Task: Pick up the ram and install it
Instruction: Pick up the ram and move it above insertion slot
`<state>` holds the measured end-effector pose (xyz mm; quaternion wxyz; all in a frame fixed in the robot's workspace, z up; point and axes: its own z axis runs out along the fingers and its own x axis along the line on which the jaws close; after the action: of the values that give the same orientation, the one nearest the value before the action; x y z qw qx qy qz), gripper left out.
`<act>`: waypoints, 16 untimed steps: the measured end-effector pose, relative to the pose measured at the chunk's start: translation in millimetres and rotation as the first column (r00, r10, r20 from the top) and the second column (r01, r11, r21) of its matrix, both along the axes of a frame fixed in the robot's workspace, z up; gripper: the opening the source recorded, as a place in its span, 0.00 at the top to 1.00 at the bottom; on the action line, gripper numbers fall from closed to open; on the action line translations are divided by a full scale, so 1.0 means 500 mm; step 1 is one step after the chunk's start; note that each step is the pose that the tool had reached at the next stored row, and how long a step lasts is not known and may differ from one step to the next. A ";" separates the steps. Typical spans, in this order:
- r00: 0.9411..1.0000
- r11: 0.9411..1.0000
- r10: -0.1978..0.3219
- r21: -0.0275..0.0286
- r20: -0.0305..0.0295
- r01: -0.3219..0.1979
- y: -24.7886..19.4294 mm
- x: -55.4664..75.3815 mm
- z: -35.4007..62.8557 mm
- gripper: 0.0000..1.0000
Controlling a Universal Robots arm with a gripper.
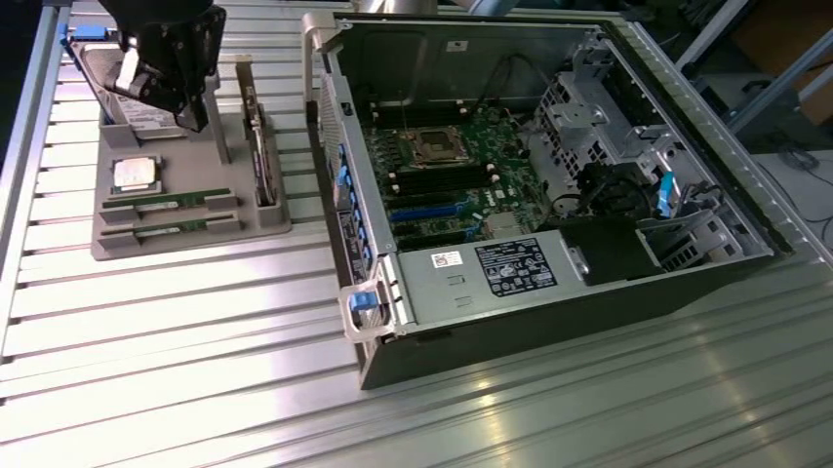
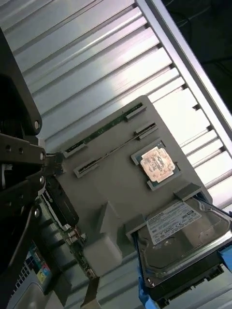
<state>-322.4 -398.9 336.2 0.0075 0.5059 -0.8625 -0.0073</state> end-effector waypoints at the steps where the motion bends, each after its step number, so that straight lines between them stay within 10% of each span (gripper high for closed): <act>1: 0.999 0.999 0.041 -0.001 0.000 -0.041 0.0000 0.000 0.000 0.89; 5: 0.986 0.986 0.164 -0.004 0.000 -0.164 0.0000 0.000 0.000 0.89; 13: 0.903 0.903 0.429 -0.012 -0.003 -0.429 0.0000 0.000 -0.001 0.89; 16: 0.899 0.899 0.438 -0.012 -0.003 -0.438 0.0001 0.000 -0.001 0.89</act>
<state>-322.3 -398.9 335.6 0.0122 0.6865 -0.7270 -0.0001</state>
